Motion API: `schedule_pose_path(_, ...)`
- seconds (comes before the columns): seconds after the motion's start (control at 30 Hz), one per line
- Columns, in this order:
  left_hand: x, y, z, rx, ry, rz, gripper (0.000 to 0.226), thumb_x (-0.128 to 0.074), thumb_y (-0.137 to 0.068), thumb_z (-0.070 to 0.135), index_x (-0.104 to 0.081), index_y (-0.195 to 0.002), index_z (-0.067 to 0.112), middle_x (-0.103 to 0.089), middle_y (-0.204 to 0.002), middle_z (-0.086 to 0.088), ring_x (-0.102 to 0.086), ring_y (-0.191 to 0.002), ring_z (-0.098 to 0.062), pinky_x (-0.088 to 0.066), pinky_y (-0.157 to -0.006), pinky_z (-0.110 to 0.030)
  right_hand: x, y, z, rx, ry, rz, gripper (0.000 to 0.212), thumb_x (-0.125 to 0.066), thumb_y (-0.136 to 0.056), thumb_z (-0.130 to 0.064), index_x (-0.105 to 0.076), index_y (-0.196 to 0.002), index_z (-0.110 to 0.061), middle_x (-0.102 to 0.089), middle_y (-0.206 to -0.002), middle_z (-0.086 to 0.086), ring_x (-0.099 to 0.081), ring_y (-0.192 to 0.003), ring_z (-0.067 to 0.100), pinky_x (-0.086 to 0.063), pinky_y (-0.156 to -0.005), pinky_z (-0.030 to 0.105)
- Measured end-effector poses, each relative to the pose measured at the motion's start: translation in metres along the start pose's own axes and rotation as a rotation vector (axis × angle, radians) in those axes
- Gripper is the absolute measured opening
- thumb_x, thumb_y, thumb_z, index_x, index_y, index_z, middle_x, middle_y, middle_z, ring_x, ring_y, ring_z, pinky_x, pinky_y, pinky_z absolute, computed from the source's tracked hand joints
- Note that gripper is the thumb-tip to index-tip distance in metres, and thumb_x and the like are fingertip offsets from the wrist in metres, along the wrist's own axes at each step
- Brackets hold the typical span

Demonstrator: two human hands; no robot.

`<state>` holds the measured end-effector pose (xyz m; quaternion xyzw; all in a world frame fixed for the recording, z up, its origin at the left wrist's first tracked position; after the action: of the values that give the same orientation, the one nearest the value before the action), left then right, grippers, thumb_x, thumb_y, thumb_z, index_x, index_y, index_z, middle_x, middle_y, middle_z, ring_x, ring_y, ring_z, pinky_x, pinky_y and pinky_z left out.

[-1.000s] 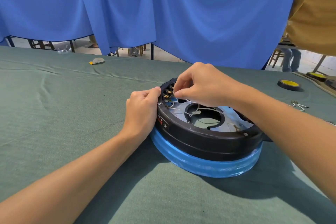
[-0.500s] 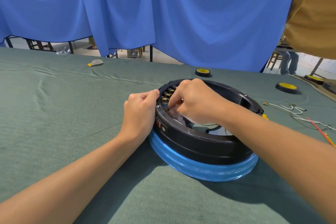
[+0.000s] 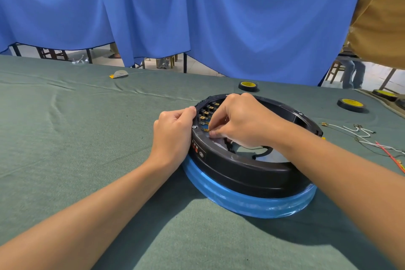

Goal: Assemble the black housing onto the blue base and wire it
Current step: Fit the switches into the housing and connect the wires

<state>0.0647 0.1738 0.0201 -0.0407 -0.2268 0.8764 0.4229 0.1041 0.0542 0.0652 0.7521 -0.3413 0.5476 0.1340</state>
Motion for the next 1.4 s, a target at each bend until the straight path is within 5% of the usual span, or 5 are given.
schedule_pose_path(0.37,0.001,0.0,-0.001,0.008,-0.018,0.004,0.049,-0.051,-0.079,0.039,-0.032,-0.051,0.003,-0.029,-0.052,-0.007,-0.027,-0.054,-0.017,-0.026,-0.057,-0.041,0.002,0.003,-0.003,-0.008,-0.009,0.019,0.006,-0.073,-0.085,-0.018,-0.079,-0.084,-0.017,-0.056,-0.062,-0.02,-0.054,-0.07,0.003,-0.043,-0.067,0.023)
schedule_pose_path(0.53,-0.003,0.001,-0.005,0.037,0.0,-0.055,0.059,-0.047,-0.082,0.045,-0.04,-0.06,-0.009,-0.042,-0.057,-0.011,-0.037,-0.058,-0.019,-0.033,-0.061,-0.044,0.0,0.002,-0.004,-0.008,0.001,0.034,0.008,-0.071,-0.085,-0.015,-0.079,-0.082,-0.015,-0.054,-0.058,-0.019,-0.054,-0.066,0.005,-0.041,-0.061,0.02)
schedule_pose_path(0.7,-0.006,0.004,-0.002,-0.009,-0.01,-0.119,0.049,-0.046,-0.082,0.041,-0.049,-0.068,-0.006,-0.047,-0.06,-0.008,-0.04,-0.063,-0.018,-0.033,-0.064,-0.04,-0.003,0.001,-0.005,0.007,0.014,0.026,0.012,-0.068,-0.089,-0.019,-0.078,-0.092,-0.014,-0.058,-0.073,-0.012,-0.053,-0.089,0.016,-0.051,-0.077,0.032)
schedule_pose_path(1.0,-0.004,0.004,0.0,-0.023,-0.032,-0.086,0.042,-0.045,-0.082,0.036,-0.045,-0.061,0.0,-0.041,-0.056,-0.007,-0.036,-0.06,-0.017,-0.029,-0.059,-0.038,-0.006,0.001,-0.012,0.011,0.087,0.009,0.034,-0.064,-0.091,-0.014,-0.057,-0.058,-0.018,-0.051,-0.058,-0.003,-0.049,-0.059,0.014,-0.04,-0.057,0.028)
schedule_pose_path(1.4,-0.004,0.006,0.004,-0.039,-0.03,-0.083,0.05,-0.043,-0.083,0.038,-0.051,-0.069,-0.009,-0.047,-0.058,-0.01,-0.039,-0.059,-0.017,-0.032,-0.058,-0.039,0.0,-0.002,0.001,-0.075,-0.078,0.013,0.015,-0.069,-0.087,-0.021,-0.074,-0.073,-0.022,-0.058,-0.054,-0.016,-0.057,-0.056,-0.002,-0.038,-0.049,0.01)
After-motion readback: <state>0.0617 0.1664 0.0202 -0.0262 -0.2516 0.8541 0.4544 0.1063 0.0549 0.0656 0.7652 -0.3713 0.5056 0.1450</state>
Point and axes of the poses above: each hand's wrist, its own y-axis away from the middle knuckle, its own x-axis out of the back of the hand, z = x × y, the point moved 9 cm from there along -y, towards the middle knuckle
